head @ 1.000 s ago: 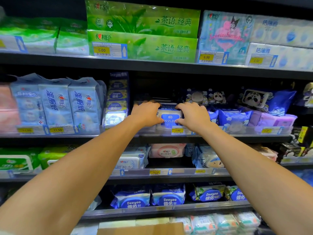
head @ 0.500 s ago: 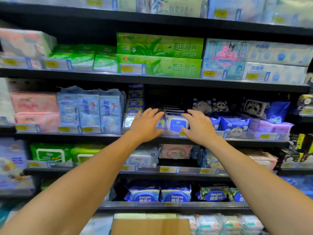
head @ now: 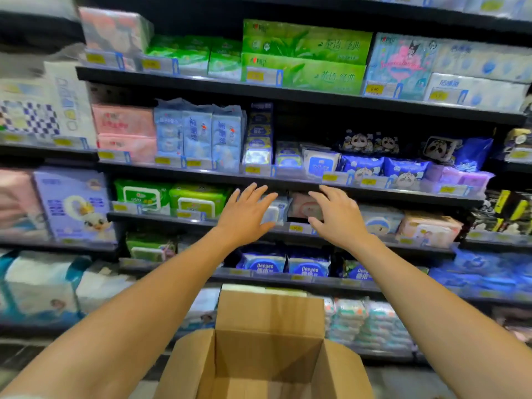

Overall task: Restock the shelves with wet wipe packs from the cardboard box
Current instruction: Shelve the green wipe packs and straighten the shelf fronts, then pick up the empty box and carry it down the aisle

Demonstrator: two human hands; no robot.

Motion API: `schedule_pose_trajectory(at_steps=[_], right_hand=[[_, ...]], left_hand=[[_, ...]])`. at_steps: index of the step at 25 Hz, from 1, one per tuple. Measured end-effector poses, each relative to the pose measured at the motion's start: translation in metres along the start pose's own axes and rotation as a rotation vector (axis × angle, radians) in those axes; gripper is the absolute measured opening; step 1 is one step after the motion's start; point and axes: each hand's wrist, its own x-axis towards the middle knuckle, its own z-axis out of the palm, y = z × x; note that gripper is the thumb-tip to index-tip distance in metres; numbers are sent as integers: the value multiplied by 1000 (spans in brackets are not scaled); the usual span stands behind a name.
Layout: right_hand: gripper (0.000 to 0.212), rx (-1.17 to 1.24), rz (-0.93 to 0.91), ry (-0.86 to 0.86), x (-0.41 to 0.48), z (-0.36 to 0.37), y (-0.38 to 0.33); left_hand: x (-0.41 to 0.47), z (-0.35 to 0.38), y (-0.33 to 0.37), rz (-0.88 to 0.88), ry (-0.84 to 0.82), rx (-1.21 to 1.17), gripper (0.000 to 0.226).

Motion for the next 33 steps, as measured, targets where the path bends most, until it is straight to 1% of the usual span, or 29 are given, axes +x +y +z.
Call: schedule_pose_trajectory(at_steps=[5, 9, 14, 17, 21, 23, 28, 31, 33], right_hand=[[68, 45, -14, -69, -70, 34, -22], [68, 88, 22, -168, -119, 81, -24], [72, 72, 59, -348, -171, 151, -16], [73, 89, 104, -466, -202, 191, -13], [75, 58, 141, -607, -242, 232, -10], [75, 85, 166, -663, -257, 248, -8], [82, 132, 355, -745, -282, 296, 6], [98, 149, 537, -836, -292, 323, 21], [108, 169, 667, -848, -299, 339, 29]], left_hand=[[-88, 35, 9, -56, -64, -34, 78], [-138, 86, 13, -110, -173, -77, 77], [-191, 150, 16, -178, -296, -91, 75], [-218, 194, 13, -217, -402, -93, 78], [-254, 243, 8, -309, -524, -84, 81], [-268, 258, 5, -358, -571, -90, 80], [-284, 286, 2, -536, -748, -138, 82], [-290, 311, -3, -625, -803, -168, 87], [-293, 327, -5, -712, -815, -225, 94]])
